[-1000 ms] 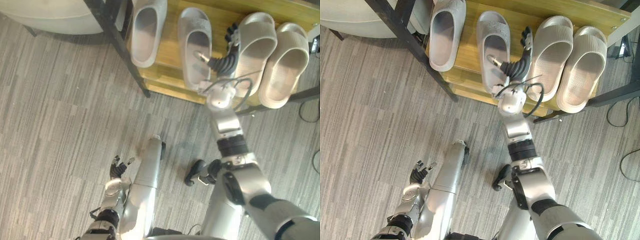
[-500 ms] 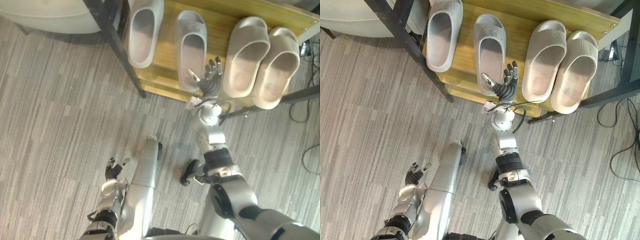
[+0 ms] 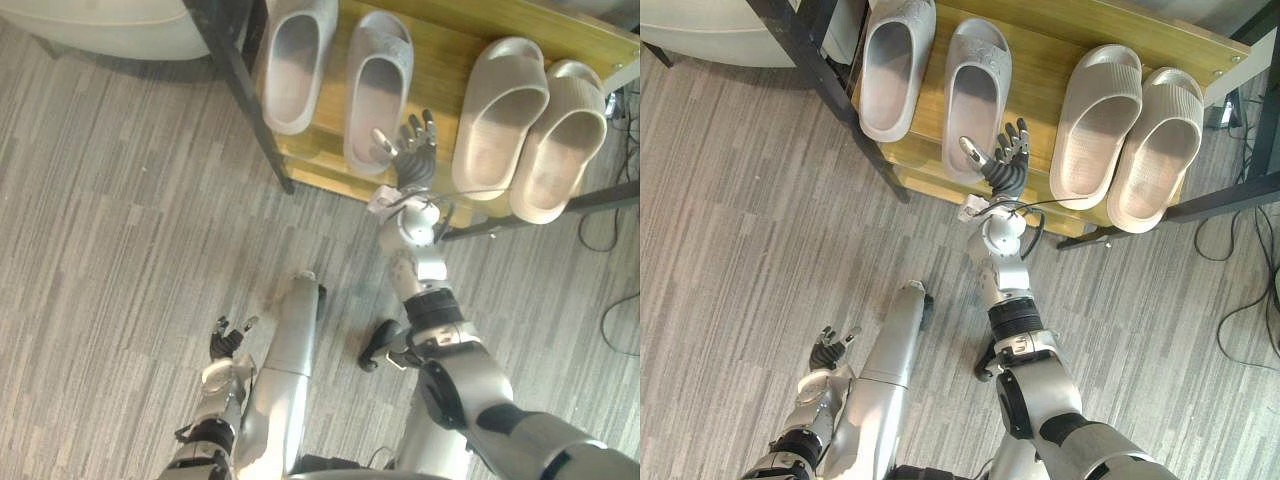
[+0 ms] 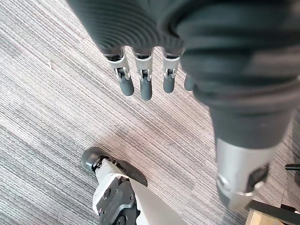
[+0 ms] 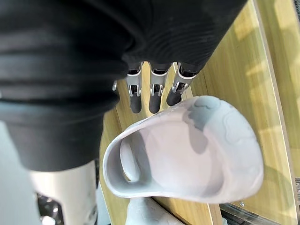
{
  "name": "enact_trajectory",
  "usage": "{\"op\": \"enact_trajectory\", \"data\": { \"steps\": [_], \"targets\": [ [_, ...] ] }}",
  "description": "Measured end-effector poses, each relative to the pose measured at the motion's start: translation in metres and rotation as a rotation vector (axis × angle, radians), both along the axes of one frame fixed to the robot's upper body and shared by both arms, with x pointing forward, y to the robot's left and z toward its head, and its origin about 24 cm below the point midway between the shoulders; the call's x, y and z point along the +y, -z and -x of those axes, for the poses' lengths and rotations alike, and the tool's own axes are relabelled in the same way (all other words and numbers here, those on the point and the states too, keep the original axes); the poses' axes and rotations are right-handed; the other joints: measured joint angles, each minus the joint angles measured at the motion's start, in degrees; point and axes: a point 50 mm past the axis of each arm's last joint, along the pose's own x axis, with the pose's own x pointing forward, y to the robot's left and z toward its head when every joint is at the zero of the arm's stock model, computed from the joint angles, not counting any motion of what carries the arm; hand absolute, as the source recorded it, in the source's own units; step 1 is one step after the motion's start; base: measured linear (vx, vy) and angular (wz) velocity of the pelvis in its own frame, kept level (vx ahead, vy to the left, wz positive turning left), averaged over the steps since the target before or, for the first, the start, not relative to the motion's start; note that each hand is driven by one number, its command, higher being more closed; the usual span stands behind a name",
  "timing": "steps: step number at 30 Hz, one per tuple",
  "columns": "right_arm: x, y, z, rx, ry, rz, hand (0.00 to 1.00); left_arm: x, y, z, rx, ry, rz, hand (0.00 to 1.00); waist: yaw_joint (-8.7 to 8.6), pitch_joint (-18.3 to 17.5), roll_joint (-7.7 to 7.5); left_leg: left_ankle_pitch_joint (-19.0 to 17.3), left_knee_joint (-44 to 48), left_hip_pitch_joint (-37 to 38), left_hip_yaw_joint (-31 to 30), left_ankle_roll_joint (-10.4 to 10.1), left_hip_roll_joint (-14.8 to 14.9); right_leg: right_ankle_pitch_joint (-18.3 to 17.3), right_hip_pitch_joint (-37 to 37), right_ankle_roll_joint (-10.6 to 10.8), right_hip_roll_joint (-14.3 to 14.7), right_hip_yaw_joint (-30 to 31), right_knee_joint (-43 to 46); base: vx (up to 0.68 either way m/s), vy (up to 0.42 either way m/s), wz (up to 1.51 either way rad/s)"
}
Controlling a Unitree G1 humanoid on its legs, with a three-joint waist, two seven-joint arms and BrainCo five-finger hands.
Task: Organize the slippers on the shoe rack
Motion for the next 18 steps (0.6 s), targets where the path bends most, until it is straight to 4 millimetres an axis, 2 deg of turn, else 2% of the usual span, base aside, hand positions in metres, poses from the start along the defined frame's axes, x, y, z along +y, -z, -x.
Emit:
{"op": "enact_trajectory", "data": {
  "steps": [7,18],
  "targets": [
    [0.008,-0.010,-0.007,0.004,-0.031,-0.019,0.00,-0.002,0.000,-0.003,0.007,0.001,0.004,0.00,0.70,0.02,0.03,0.40,-0.23,-0.41,-0.90,-0.30,-0.77,-0.15,0.32,0.16,-0.63,-1.00,0.06,0.01,0.020,0.07],
    [0.016,-0.012,-0.010,0.018,-0.059,-0.026,0.00,-0.003,0.001,-0.005,0.019,-0.009,-0.001,0.00,1.20,0.25,0.49,0.42,-0.24,0.11,-0.86,-0.24,-0.78,-0.21,0.92,0.24,-0.83,-1.14,-0.05,0.01,0.019,0.01]
  ]
}}
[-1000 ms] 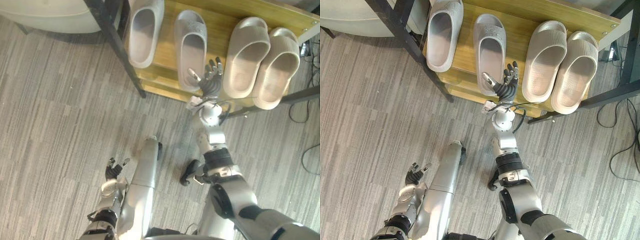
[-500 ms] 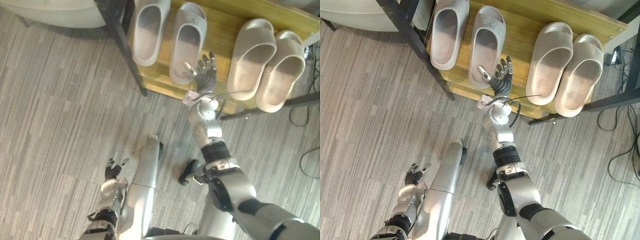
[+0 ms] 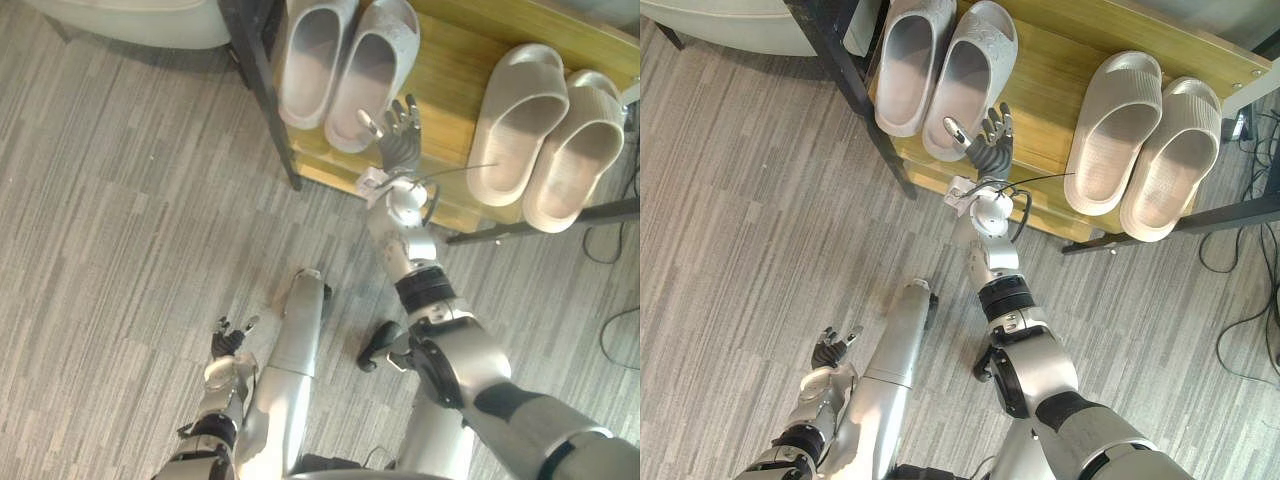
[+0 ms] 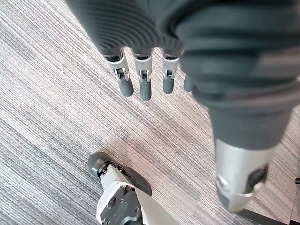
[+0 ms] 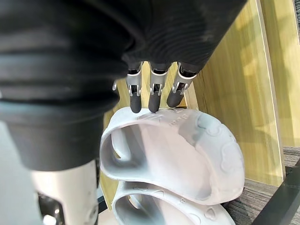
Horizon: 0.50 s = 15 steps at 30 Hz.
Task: Organize the slippers on the shoe rack
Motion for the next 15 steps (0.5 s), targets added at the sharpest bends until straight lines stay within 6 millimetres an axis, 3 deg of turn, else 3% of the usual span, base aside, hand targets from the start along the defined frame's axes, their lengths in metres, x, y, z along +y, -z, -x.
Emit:
{"op": "enact_trajectory", "data": {
  "steps": [9,15],
  "targets": [
    [-0.002,0.004,-0.002,0.027,0.004,0.027,0.00,-0.002,-0.001,-0.003,-0.008,-0.005,0.009,0.00,0.24,0.17,0.32,0.01,-0.92,1.58,0.32,0.02,0.58,0.24,1.29,-0.58,0.62,0.08,-1.06,0.01,0.006,-0.02],
    [-0.013,-0.001,0.008,-0.031,0.025,0.032,0.00,-0.003,-0.002,-0.002,-0.013,-0.005,0.015,0.00,-0.25,0.31,0.57,-0.33,-1.09,4.03,0.91,0.51,1.27,0.35,3.62,-0.73,1.01,0.35,-1.73,0.04,0.020,-0.03]
  ]
}}
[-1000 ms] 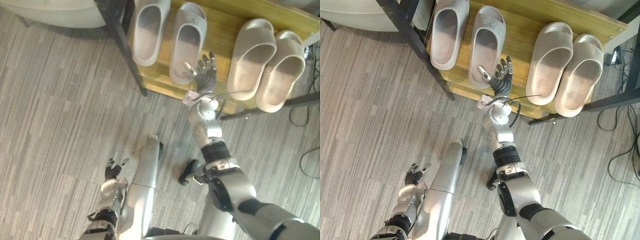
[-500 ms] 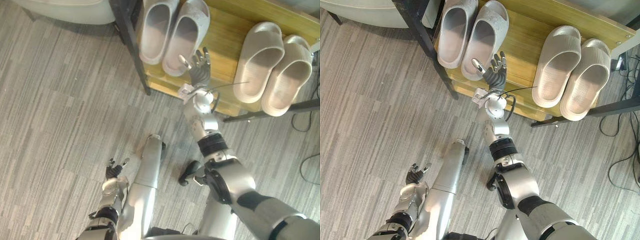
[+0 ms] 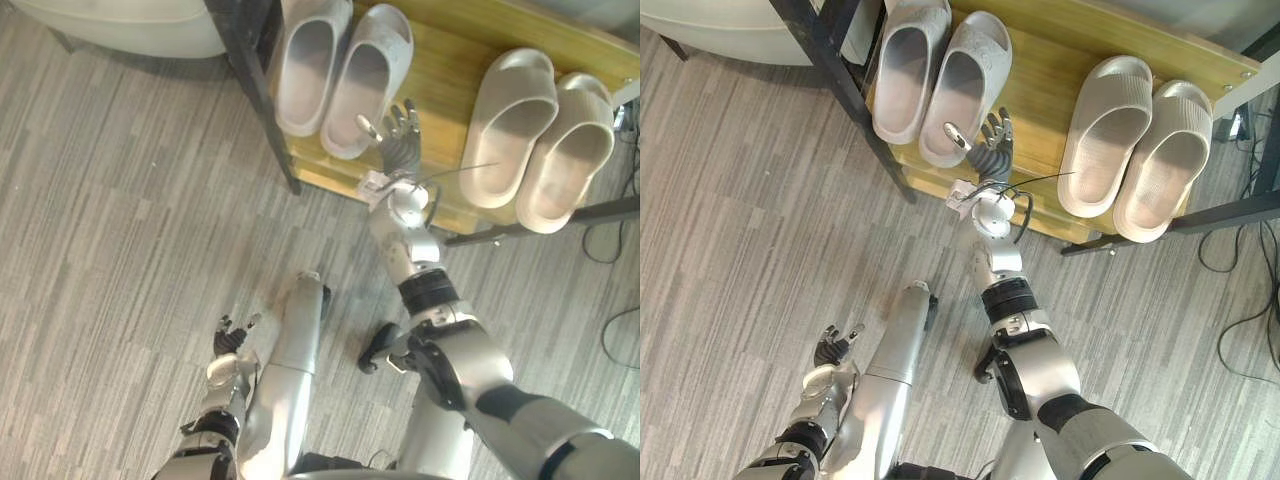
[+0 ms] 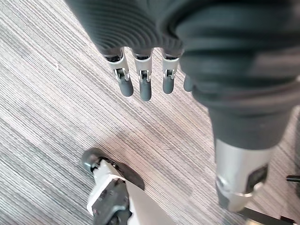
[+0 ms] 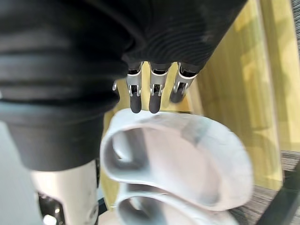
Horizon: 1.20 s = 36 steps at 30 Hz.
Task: Organize the slippers on the shoe rack
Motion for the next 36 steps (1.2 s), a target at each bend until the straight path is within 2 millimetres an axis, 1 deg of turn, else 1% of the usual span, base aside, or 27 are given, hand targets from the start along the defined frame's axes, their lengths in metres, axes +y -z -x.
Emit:
{"op": "enact_trajectory", "data": {
  "steps": [5,9,11,12,13,14,15,16,17,18,19,20,21,22,23,24,25,26,27,28,29,30,31,32,33,35,36],
  "targets": [
    [-0.005,-0.001,0.012,-0.067,0.016,0.045,0.00,0.002,0.003,0.007,0.008,-0.004,-0.001,0.00,-0.94,0.00,0.00,-0.69,-1.18,4.47,1.62,0.55,1.94,0.60,3.65,1.22,0.62,0.38,-2.29,0.00,0.032,-0.21],
    [0.004,0.009,0.023,-0.090,-0.020,0.134,0.00,0.006,0.008,0.017,0.027,-0.018,-0.004,0.00,-1.54,-0.02,-0.05,-0.72,-3.84,9.11,2.83,0.66,2.48,1.45,7.66,1.49,0.53,0.29,-5.02,0.01,0.020,-0.10],
    [0.011,0.021,0.030,-0.087,-0.054,0.195,0.00,0.009,0.013,0.026,0.050,-0.028,-0.006,0.00,-1.88,-0.03,-0.11,-0.68,-6.14,12.74,3.23,0.68,2.68,1.88,11.19,1.45,0.67,-0.16,-7.36,0.05,-0.012,0.00],
    [0.019,0.036,0.041,-0.077,-0.094,0.251,0.00,0.012,0.017,0.036,0.065,-0.036,-0.012,0.00,-2.35,-0.16,-0.43,-0.44,-9.23,16.98,3.97,0.75,2.91,3.02,15.27,0.83,0.78,-0.58,-10.42,0.08,-0.016,0.00],
    [0.020,0.038,0.043,-0.075,-0.097,0.261,0.00,0.012,0.018,0.037,0.068,-0.036,-0.013,0.00,-2.44,-0.20,-0.51,-0.30,-9.80,17.67,4.07,0.74,2.91,3.19,15.84,0.91,0.80,-0.65,-10.98,0.08,-0.011,0.01],
    [0.023,0.047,0.050,-0.070,-0.113,0.296,0.00,0.014,0.019,0.041,0.079,-0.035,-0.018,0.00,-2.70,-0.31,-0.71,0.10,-11.88,19.91,4.47,0.83,2.92,3.63,17.97,1.04,0.87,-0.91,-12.92,0.08,-0.007,0.01],
    [0.026,0.059,0.058,-0.054,-0.134,0.333,0.00,0.017,0.022,0.047,0.091,-0.024,-0.027,0.00,-3.03,-0.62,-1.25,0.77,-14.67,22.84,5.25,0.87,2.95,4.43,20.59,1.21,0.97,-1.08,-15.44,0.11,-0.006,-0.01],
    [0.029,0.078,0.067,-0.015,-0.158,0.384,0.00,0.020,0.024,0.055,0.104,-0.009,-0.043,0.00,-3.60,-1.28,-2.01,1.65,-18.31,26.59,5.96,0.94,3.02,5.58,23.98,1.57,1.31,-1.50,-19.07,0.11,0.000,-0.03],
    [0.030,0.087,0.071,0.007,-0.169,0.406,0.00,0.022,0.025,0.059,0.112,0.000,-0.052,0.00,-3.81,-1.78,-2.29,2.02,-20.00,28.02,6.12,1.00,3.11,6.16,25.49,1.55,1.63,-1.87,-20.95,0.12,0.014,-0.04],
    [0.028,0.104,0.078,0.053,-0.179,0.439,0.00,0.024,0.026,0.063,0.124,0.022,-0.073,0.00,-4.02,-3.05,-2.83,2.59,-22.48,29.97,6.22,0.88,3.26,7.09,27.53,1.88,2.24,-2.37,-23.85,0.16,0.034,-0.01],
    [0.022,0.129,0.089,0.134,-0.185,0.484,0.00,0.028,0.028,0.068,0.145,0.067,-0.112,0.00,-4.31,-5.14,-4.15,3.77,-26.59,32.54,6.37,0.86,3.32,8.66,30.14,2.16,3.05,-3.07,-28.37,0.19,0.044,0.00],
    [0.016,0.148,0.096,0.197,-0.193,0.527,0.00,0.031,0.028,0.070,0.156,0.106,-0.140,0.00,-4.76,-5.97,-5.15,4.90,-30.03,35.11,6.48,0.86,3.19,10.04,32.73,2.41,3.70,-3.55,-32.08,0.20,0.055,0.01],
    [0.010,0.161,0.100,0.242,-0.203,0.559,0.00,0.033,0.028,0.071,0.163,0.137,-0.160,0.00,-5.15,-6.61,-5.83,5.66,-32.34,36.78,6.68,0.86,3.12,11.00,34.24,2.59,4.08,-3.79,-34.52,0.11,0.035,0.00],
    [0.008,0.168,0.102,0.268,-0.208,0.570,0.00,0.034,0.028,0.072,0.167,0.149,-0.167,0.00,-5.33,-7.03,-6.13,6.06,-33.48,37.42,6.77,0.86,3.05,11.48,34.86,2.65,4.26,-3.83,-35.78,0.14,0.048,-0.01],
    [-0.001,0.190,0.110,0.353,-0.220,0.619,0.00,0.034,0.028,0.074,0.177,0.179,-0.185,0.00,-5.97,-8.27,-6.68,7.50,-37.17,39.72,6.90,1.00,2.76,13.21,37.07,2.90,4.76,-4.31,-39.75,0.08,0.027,0.01],
    [-0.005,0.200,0.114,0.396,-0.224,0.630,0.00,0.032,0.029,0.074,0.179,0.195,-0.189,0.00,-6.36,-8.67,-6.72,8.28,-39.03,41.11,6.97,1.14,2.51,14.10,38.55,3.22,4.87,-4.76,-41.84,0.14,0.048,0.05],
    [-0.017,0.217,0.121,0.471,-0.221,0.654,0.00,0.026,0.030,0.075,0.182,0.229,-0.185,0.00,-6.97,-9.51,-6.58,9.47,-41.94,43.07,7.01,1.39,2.07,15.41,40.45,3.66,5.04,-5.13,-44.95,0.13,0.054,0.02],
    [-0.030,0.239,0.135,0.575,-0.214,0.676,0.00,0.018,0.033,0.079,0.192,0.276,-0.181,0.00,-7.33,-11.13,-6.09,10.83,-45.67,45.23,7.48,1.67,1.69,17.30,42.38,4.20,5.50,-5.18,-49.02,0.15,0.070,-0.03],
    [-0.034,0.247,0.140,0.612,-0.212,0.679,0.00,0.015,0.034,0.080,0.196,0.291,-0.177,0.00,-7.41,-11.80,-5.95,11.35,-47.05,45.94,7.79,1.70,1.65,18.02,42.95,4.35,5.75,-5.19,-50.51,0.14,0.061,-0.17],
    [-0.044,0.264,0.151,0.703,-0.211,0.680,0.00,0.011,0.036,0.083,0.199,0.315,-0.173,0.00,-7.72,-12.99,-5.66,12.70,-50.43,47.83,8.43,1.84,1.59,19.84,44.55,4.54,6.42,-5.13,-54.21,0.09,0.028,-0.16],
    [-0.047,0.271,0.155,0.735,-0.214,0.681,0.00,0.010,0.036,0.083,0.200,0.321,-0.172,0.00,-7.86,-13.35,-5.52,13.15,-51.63,48.55,8.57,1.85,1.57,20.49,45.23,4.63,6.65,-5.12,-55.48,0.12,-0.012,-0.17],
    [-0.057,0.292,0.171,0.856,-0.218,0.683,0.00,0.006,0.037,0.085,0.206,0.353,-0.182,0.00,-8.35,-14.29,-5.03,15.13,-56.37,51.56,8.86,1.83,1.37,22.65,47.83,4.85,7.46,-5.25,-60.11,0.09,-0.034,-0.08],
    [-0.060,0.299,0.177,0.897,-0.220,0.682,0.00,0.004,0.037,0.085,0.206,0.358,-0.181,0.00,-8.48,-14.62,-4.85,15.91,-58.02,52.62,8.95,1.87,1.33,23.31,48.62,4.91,7.72,-5.28,-61.45,0.08,-0.055,-0.08],
    [-0.066,0.311,0.190,0.977,-0.220,0.678,0.00,0.001,0.037,0.086,0.202,0.364,-0.175,0.00,-8.69,-15.63,-4.54,17.38,-61.23,54.26,9.06,1.81,1.24,24.39,49.68,4.92,8.20,-5.35,-63.79,0.03,-0.040,-0.03],
    [-0.068,0.315,0.194,0.999,-0.221,0.679,0.00,-0.001,0.037,0.086,0.200,0.364,-0.172,0.00,-8.73,-15.82,-4.39,17.76,-62.09,54.70,9.07,1.79,1.23,24.58,49.95,4.92,8.34,-5.34,-64.24,0.04,-0.052,0.00],
    [-0.078,0.330,0.210,1.111,-0.217,0.691,0.00,-0.008,0.037,0.086,0.194,0.413,-0.190,0.00,-9.26,-16.72,-3.54,19.48,-65.89,57.57,9.00,1.70,1.25,25.43,51.93,4.88,8.86,-5.47,-66.40,0.03,-0.042,0.00],
    [-0.080,0.332,0.213,1.127,-0.213,0.687,0.00,-0.010,0.036,0.085,0.188,0.423,-0.192,0.00,-9.32,-16.90,-3.36,19.68,-66.42,57.99,8.96,1.72,1.25,25.53,52.33,4.89,8.91,-5.49,-66.68,0.01,-0.031,-0.01]
  ]
}}
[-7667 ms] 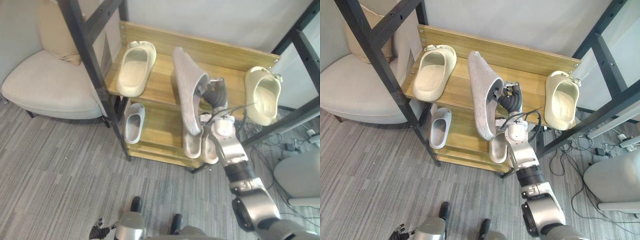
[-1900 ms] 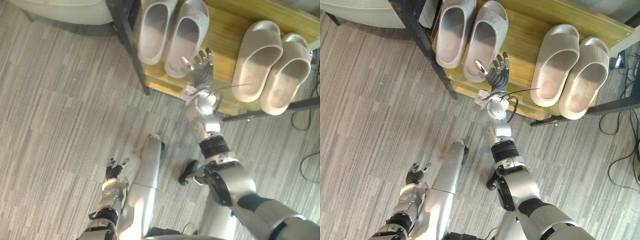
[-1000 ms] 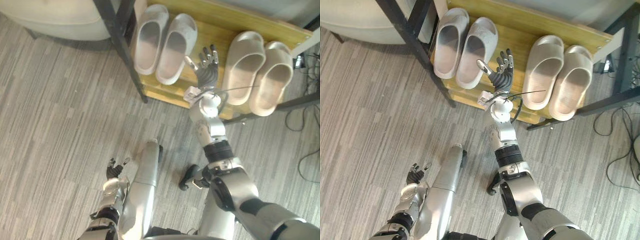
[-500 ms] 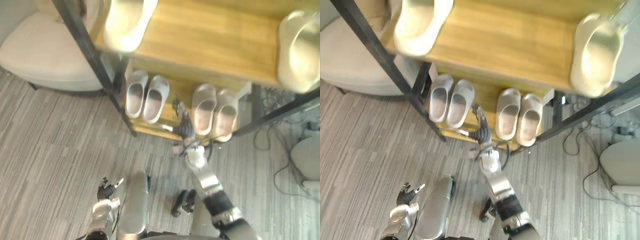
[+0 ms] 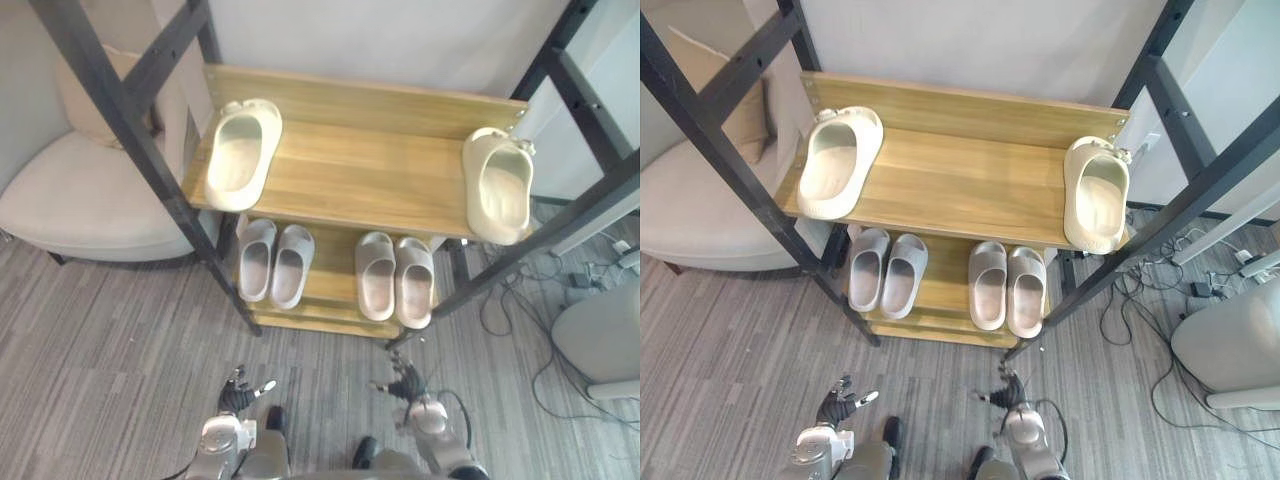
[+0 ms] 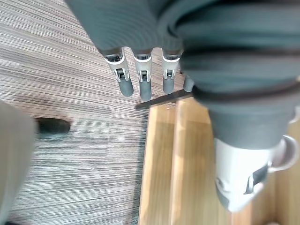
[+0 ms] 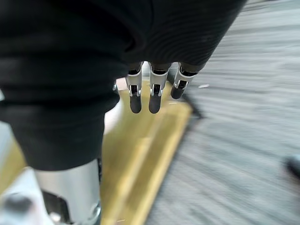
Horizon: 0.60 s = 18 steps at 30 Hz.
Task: Organize the slippers on the shoe rack
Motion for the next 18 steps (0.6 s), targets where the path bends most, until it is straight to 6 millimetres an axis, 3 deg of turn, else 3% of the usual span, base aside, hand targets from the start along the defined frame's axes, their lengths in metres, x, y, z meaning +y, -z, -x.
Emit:
{"op": "enact_trajectory", "data": {
  "steps": [4,7,15,18],
  "targets": [
    [-0.012,0.015,0.026,0.107,0.059,0.015,0.00,-0.017,-0.011,-0.005,-0.069,0.088,0.002,0.00,-0.10,-1.67,0.79,1.71,-3.77,2.67,-0.48,-0.01,-0.02,0.25,1.35,-0.01,0.69,-0.33,-1.36,0.00,-0.023,0.06],
    [-0.015,0.021,0.039,0.161,0.074,0.020,0.00,-0.033,-0.031,-0.014,-0.186,0.168,0.011,0.00,-0.17,-2.03,0.97,2.71,-5.44,3.95,-1.62,0.09,-0.39,0.51,2.69,0.06,0.93,-1.10,-2.34,-0.01,-0.005,0.15],
    [-0.016,0.025,0.046,0.194,0.091,0.018,0.00,-0.092,-0.103,-0.028,-0.528,0.413,0.180,0.00,-0.02,-4.04,2.20,3.84,-8.45,6.63,-2.34,0.78,-1.07,1.21,5.27,0.39,0.93,-1.62,-4.49,0.00,0.006,0.04],
    [-0.014,0.026,0.047,0.202,0.065,0.022,0.00,-0.108,-0.143,-0.033,-0.715,0.475,0.247,0.00,-0.03,-4.63,2.53,3.84,-8.45,6.65,-2.72,0.78,-1.21,1.37,5.82,0.28,1.02,-1.93,-5.22,0.02,-0.002,0.06]
  ]
}}
